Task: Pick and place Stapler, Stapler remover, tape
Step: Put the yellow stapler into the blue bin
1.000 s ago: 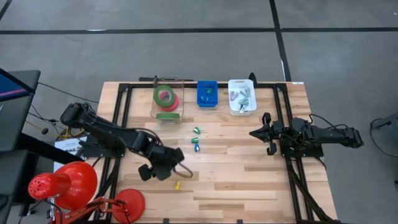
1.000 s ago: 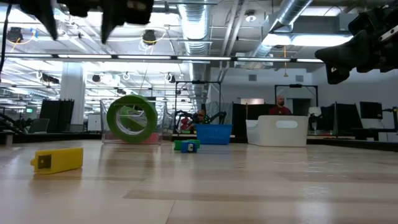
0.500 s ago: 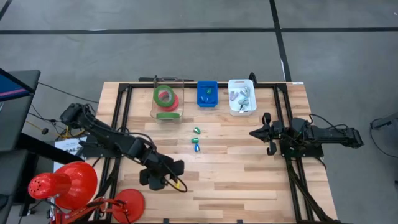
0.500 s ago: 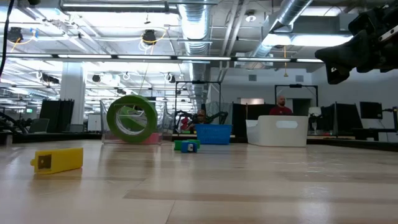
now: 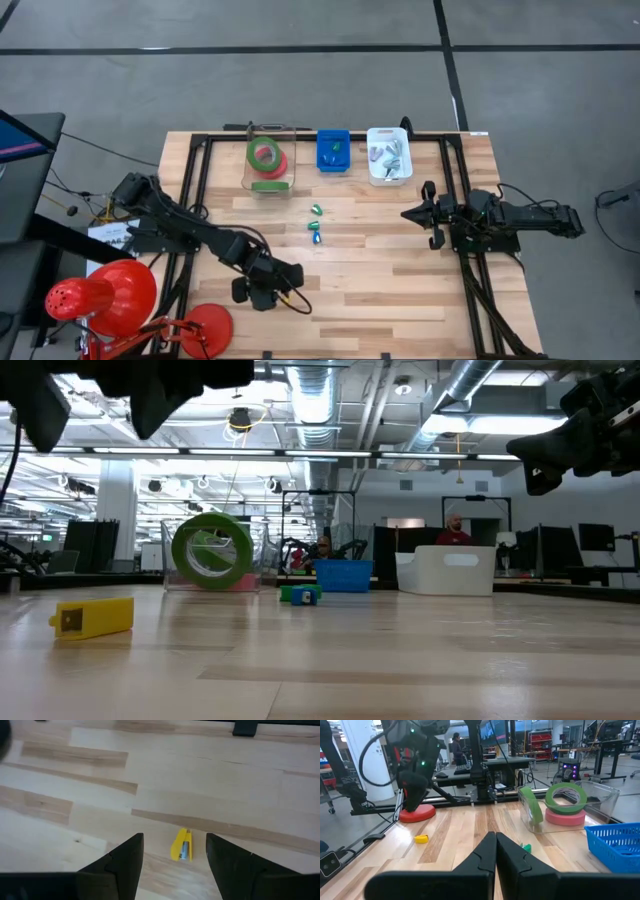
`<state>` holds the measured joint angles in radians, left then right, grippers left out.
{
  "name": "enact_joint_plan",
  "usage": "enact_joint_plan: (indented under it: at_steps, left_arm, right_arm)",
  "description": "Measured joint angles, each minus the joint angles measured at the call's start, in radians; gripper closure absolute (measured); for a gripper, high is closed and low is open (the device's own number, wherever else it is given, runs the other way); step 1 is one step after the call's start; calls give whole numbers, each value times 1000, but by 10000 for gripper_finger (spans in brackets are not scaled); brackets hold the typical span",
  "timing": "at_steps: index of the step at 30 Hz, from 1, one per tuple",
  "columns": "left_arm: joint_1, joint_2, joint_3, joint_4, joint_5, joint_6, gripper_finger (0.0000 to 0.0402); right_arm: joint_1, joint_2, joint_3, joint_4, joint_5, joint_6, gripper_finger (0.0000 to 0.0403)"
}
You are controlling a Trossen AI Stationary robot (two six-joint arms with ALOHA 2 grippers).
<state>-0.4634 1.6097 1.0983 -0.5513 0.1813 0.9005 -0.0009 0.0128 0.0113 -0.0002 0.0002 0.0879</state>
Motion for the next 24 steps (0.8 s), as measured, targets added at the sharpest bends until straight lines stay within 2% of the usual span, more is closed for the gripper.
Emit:
enact_joint_plan:
  at_steps: [9,14,20,24]
  left_arm:
    - [-1,43,0,4,14,0,194]
    - [-1,43,0,10,69,0,172]
    - [-1,43,0,20,71,0,136]
    - [-1,45,0,30,71,0,126]
  right_arm:
    - [0,0,0,0,0,0,403]
    - [0,0,0,0,0,0,403]
    - [0,0,0,0,0,0,403]
    - [0,0,0,0,0,0,403]
